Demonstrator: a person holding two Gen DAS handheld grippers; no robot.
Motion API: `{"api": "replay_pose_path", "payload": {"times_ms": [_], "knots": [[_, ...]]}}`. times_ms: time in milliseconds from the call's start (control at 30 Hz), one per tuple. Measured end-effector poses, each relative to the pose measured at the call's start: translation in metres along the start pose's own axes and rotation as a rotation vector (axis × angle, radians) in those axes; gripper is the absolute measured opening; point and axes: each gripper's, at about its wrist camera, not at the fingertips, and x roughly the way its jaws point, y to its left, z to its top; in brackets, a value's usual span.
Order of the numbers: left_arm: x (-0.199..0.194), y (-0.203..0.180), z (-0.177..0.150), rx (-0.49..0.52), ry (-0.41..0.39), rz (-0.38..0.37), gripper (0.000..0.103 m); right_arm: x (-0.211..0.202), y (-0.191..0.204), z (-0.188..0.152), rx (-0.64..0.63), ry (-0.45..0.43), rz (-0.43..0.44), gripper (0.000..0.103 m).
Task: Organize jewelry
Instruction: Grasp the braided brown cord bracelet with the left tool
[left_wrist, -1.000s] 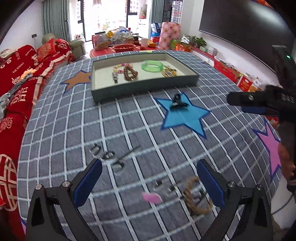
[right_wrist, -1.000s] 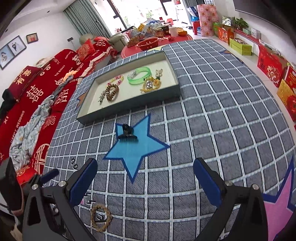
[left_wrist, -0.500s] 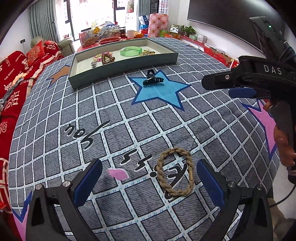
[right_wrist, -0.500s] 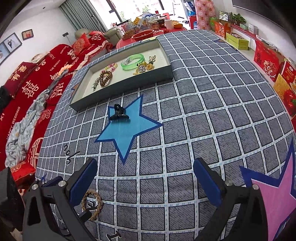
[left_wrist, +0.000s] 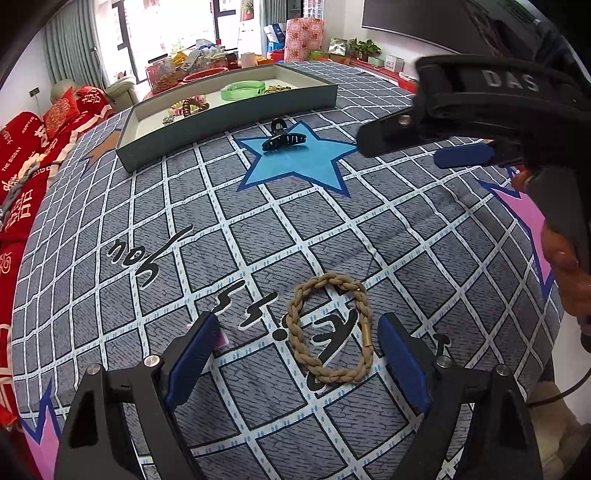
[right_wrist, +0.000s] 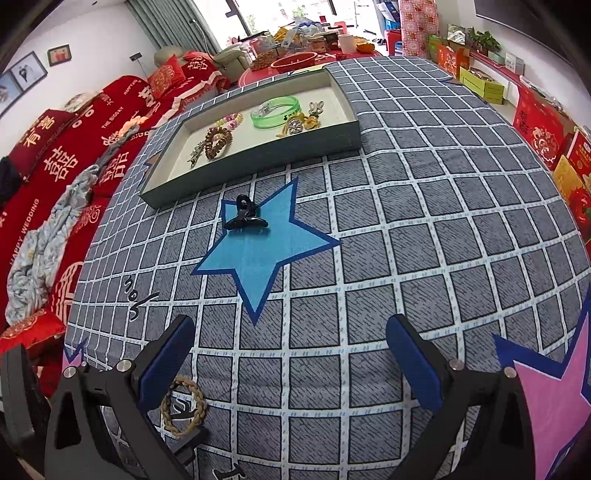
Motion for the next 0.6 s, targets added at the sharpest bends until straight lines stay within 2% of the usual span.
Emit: {"api": "replay_pose_path", "payload": {"times_ms": [100,167,233,267,333,400,467,600], "knots": [[-0.004,-0.004,-0.002,0.017,-0.013,-0.009,0.084,0.007,0.007,0.005,-0.017,0.005,-0.005,0.103],[-0.007,-0.008,-0.003,0.03,-0.023,-0.018,0.073,0.014,0.013,0.01,-0.031,0.011,-0.008,0.103],[-0.011,-0.012,-0.005,0.04,-0.031,-0.024,0.053,0.022,0.019,0.015,-0.048,0.015,-0.018,0.103],[-0.012,-0.014,-0.005,0.044,-0.034,-0.026,0.047,0.026,0.021,0.018,-0.056,0.017,-0.022,0.103],[-0.012,-0.014,-0.003,0.042,-0.035,-0.032,0.025,0.033,0.025,0.022,-0.067,0.018,-0.028,0.103],[-0.012,-0.011,-0.002,0.026,-0.034,-0.041,0.025,0.039,0.028,0.027,-0.073,0.018,-0.036,0.1],[-0.013,-0.006,-0.001,-0.003,-0.032,-0.056,0.025,0.049,0.031,0.035,-0.07,0.025,-0.045,0.091],[-0.015,0.005,0.002,-0.034,-0.034,-0.051,0.025,0.062,0.033,0.047,-0.051,0.024,-0.046,0.084]]}}
